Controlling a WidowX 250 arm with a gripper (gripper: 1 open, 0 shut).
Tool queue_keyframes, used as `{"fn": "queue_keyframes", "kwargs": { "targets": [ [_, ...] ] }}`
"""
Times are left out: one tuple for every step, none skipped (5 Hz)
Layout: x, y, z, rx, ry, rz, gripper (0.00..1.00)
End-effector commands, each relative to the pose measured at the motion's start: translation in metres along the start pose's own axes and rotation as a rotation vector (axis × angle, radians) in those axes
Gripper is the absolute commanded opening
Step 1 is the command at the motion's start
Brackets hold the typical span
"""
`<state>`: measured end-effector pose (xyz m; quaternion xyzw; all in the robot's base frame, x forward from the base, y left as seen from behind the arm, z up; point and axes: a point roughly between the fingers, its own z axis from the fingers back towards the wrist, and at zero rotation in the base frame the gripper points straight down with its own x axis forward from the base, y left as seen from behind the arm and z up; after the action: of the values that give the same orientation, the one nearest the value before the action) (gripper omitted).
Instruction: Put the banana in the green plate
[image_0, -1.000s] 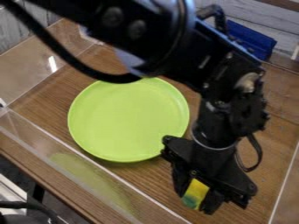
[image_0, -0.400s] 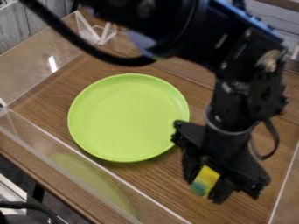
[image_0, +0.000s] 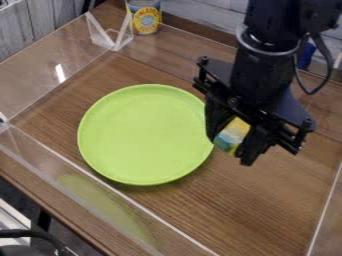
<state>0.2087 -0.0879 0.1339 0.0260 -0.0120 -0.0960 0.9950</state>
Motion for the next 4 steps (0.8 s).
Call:
{"fn": "queue_keyframes", "kwargs": {
  "targets": [
    [-0.005,0.02,0.013,0.015,-0.038,0.089,0.0],
    [-0.017,0.053,0.012,0.031,-0.037,0.201,0.0],
    [-0.024,0.096,0.013,0.034,-0.04,0.263,0.0],
    [-0.027,0.114,0.011,0.029,-0.035,0.281,0.0]
  ]
}}
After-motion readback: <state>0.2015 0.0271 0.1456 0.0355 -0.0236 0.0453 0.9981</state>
